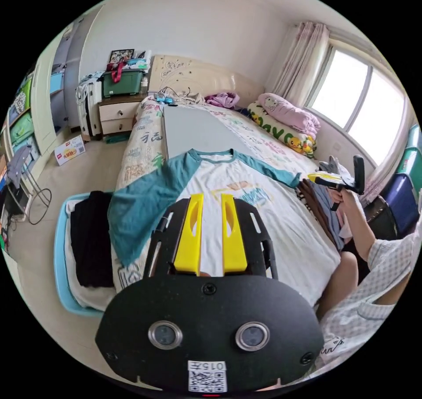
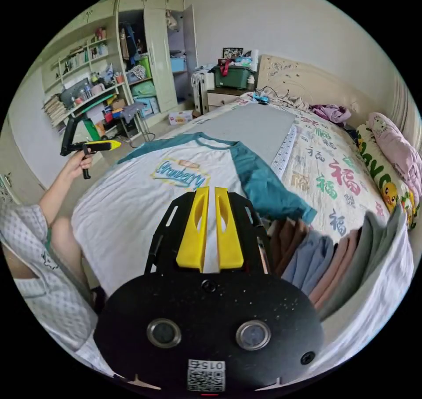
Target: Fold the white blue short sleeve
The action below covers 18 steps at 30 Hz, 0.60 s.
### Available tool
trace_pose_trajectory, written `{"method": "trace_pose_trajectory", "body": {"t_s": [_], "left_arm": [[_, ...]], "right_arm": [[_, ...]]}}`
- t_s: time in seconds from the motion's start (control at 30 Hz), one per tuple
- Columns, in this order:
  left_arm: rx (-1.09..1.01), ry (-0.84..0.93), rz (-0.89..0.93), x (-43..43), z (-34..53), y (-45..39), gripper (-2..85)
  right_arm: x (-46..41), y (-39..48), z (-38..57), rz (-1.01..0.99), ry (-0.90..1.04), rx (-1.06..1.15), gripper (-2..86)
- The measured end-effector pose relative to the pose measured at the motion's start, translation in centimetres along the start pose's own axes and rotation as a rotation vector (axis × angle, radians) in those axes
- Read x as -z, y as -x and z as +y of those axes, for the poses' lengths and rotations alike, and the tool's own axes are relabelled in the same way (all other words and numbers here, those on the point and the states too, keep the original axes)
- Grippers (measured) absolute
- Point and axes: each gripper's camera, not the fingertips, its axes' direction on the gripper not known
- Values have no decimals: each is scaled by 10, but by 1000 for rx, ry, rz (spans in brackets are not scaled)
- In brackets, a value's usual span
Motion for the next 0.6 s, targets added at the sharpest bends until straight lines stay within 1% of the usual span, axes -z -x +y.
{"method": "trace_pose_trajectory", "body": {"t_s": [0.1,0.17,0.2,0.23,0.27,0.3,0.37,0.4,0.43,0.5,0.6], "left_arm": [[74,41,-22,71,77,-12,75],[129,66,-51,103,120,-17,80],[160,88,-55,119,146,-19,84],[198,111,-48,131,168,-18,87],[217,118,-40,136,177,-17,90],[266,135,-23,145,193,-12,94],[312,152,-1,153,209,-6,99],[338,154,-9,157,217,-2,101],[357,161,-8,158,222,1,103],[367,176,9,155,228,2,106],[396,221,-48,144,236,4,103]], "right_arm": [[52,20,62,-20,30,-67,30],[87,29,113,44,71,-200,49],[101,29,133,44,85,-252,60],[110,27,138,32,67,-299,67],[134,26,145,6,-9,-329,77],[144,25,145,-19,-28,-342,79],[169,15,138,-131,-44,-406,85],[174,15,133,-155,-30,-417,89],[173,17,131,-161,-9,-413,91],[165,25,125,-151,105,-412,105],[142,43,128,-43,286,-413,115]]}}
